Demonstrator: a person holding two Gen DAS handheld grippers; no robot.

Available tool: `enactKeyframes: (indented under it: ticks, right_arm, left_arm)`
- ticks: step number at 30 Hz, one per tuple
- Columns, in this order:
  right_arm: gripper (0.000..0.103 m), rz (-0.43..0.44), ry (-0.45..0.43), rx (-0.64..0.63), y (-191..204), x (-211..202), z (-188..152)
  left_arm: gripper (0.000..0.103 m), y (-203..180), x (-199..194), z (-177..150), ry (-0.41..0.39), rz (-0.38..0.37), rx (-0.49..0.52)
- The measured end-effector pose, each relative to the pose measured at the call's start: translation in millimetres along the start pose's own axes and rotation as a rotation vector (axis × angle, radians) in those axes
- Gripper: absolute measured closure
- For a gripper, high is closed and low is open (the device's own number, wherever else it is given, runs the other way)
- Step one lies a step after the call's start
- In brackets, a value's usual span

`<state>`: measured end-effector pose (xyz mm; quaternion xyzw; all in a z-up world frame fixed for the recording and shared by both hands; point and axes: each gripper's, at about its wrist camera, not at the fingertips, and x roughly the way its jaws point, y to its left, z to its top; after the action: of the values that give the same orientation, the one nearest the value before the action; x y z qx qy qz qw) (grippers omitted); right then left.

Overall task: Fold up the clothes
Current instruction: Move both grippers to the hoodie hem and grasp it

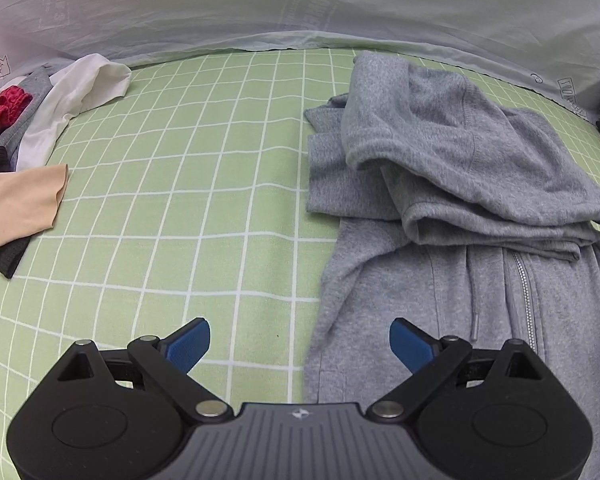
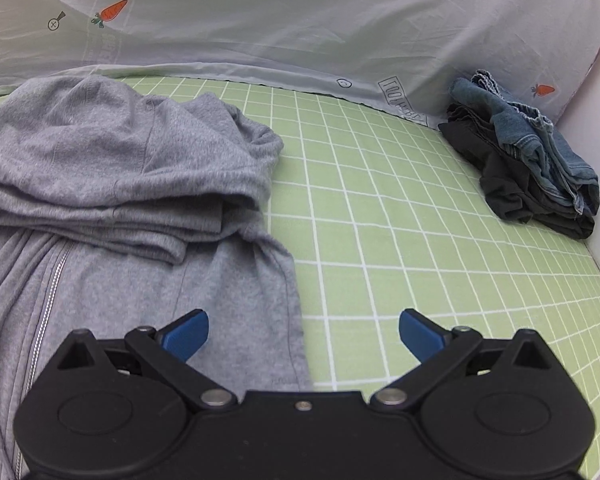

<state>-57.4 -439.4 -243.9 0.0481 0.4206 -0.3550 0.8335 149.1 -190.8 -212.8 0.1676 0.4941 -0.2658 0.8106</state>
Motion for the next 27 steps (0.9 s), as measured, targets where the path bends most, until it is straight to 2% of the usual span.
enactKeyframes:
  ticks: [9,17,24,27]
  right_arm:
    - [0.0,0.057,0.073,0.018,-6,-20,-52]
    - [0.0,0.106,0.084,0.047,-19,-39,-82]
    - [0.0,0.147,0.096,0.103,-29,-51,-104]
    - [0.001,0.171,0.109,0.129,-31,-53,-111]
  left_arm:
    - [0.007,2,-8,-54,0.083,-0.01,-0.02]
    - [0.007,-5,-21,-87,0.094,0.006,0.013]
    - [0.007,-8,-31,-109,0.12,-0.058,-0.032]
    - [0.013,-10,-34,-115,0.121,-0.072,-0.032]
